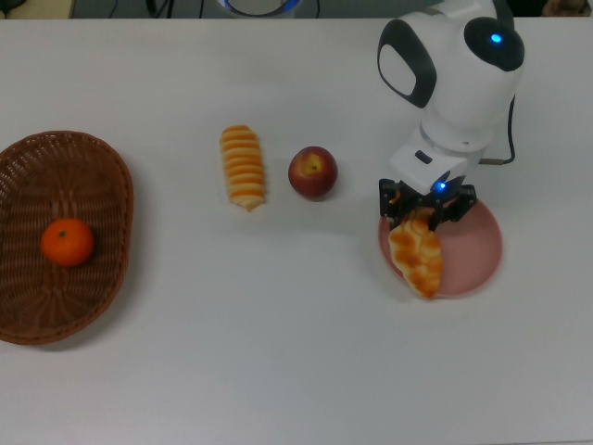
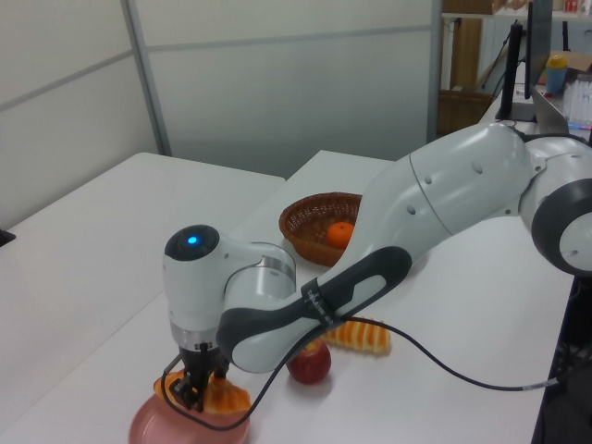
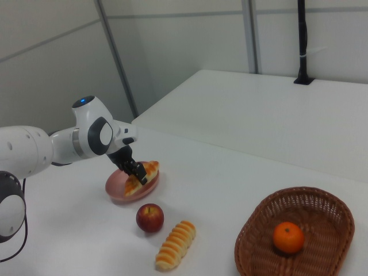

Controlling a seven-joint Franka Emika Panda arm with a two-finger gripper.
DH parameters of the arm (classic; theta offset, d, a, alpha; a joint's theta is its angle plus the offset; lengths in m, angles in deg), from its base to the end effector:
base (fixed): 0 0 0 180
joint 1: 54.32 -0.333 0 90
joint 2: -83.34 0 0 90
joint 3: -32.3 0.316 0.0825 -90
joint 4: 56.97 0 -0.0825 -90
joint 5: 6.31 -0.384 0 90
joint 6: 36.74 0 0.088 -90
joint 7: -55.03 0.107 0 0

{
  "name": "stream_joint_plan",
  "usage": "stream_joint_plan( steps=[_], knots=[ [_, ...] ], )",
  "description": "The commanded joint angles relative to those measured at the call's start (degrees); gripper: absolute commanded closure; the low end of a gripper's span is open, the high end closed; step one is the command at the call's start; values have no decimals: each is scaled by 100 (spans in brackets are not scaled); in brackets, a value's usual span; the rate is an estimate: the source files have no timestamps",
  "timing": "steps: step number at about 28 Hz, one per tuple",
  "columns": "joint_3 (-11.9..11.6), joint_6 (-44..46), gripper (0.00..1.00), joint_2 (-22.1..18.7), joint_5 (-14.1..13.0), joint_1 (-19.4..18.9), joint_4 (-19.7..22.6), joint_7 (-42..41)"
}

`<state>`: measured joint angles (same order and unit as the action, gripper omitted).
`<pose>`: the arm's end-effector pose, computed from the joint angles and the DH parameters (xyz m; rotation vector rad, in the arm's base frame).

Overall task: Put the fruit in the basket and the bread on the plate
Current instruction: 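Carry the croissant onto the pink plate and open the gripper, then move the gripper over to the red apple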

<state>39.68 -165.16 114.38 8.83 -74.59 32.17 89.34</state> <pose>0.6387 0.3101 0.3491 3.0701 0.0147 0.3200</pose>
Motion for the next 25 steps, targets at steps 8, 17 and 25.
stream_joint_plan(
  steps=[8, 17, 25],
  knots=[
    [10, 748, 0, -661, -187, -21, 95, 94],
    [-61, 1495, 0, -1240, -389, 172, 428, -29],
    [-61, 1697, 0, -2102, -890, 796, 1360, -1038]
  ],
)
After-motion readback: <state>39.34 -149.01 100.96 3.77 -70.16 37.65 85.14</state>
